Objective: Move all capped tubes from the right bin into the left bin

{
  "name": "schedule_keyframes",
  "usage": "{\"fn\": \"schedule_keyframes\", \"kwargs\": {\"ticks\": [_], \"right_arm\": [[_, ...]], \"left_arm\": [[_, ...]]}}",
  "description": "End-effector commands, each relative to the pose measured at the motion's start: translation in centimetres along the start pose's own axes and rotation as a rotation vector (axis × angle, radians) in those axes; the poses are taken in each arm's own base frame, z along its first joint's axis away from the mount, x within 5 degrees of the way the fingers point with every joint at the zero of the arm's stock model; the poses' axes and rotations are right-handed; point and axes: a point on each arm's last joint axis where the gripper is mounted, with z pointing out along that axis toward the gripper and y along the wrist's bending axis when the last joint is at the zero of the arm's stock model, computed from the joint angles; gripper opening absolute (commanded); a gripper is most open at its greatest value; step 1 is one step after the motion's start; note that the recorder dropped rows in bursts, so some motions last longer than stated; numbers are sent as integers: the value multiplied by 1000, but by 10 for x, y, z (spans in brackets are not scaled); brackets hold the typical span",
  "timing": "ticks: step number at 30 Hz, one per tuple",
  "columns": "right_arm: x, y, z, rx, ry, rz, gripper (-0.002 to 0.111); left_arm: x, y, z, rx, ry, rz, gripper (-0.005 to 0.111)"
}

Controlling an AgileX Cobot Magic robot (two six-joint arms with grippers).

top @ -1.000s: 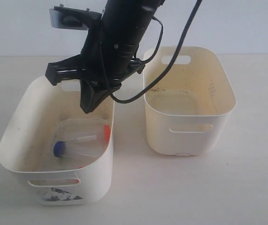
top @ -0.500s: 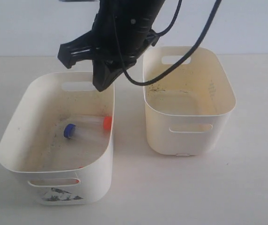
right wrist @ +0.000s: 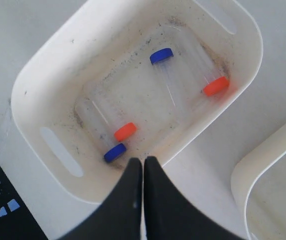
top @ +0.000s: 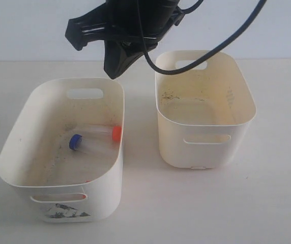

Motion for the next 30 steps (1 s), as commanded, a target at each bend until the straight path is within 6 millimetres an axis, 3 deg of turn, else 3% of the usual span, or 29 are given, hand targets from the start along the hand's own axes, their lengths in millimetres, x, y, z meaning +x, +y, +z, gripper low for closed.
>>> {"fn": "schedule_keyframes", "kwargs": {"ticks": [1,20,30], "right_arm": [[1,2,-4,1,-6,-14,0],[1,1,-8,27,-10,-28,0],[34,2,-73,224,-164,-94,0]], "left_arm": [[-2,0,0,5,-10,-11,4],[-2,0,0,5,-10,-11,4],[-2,0,0,5,-10,-11,4]]}}
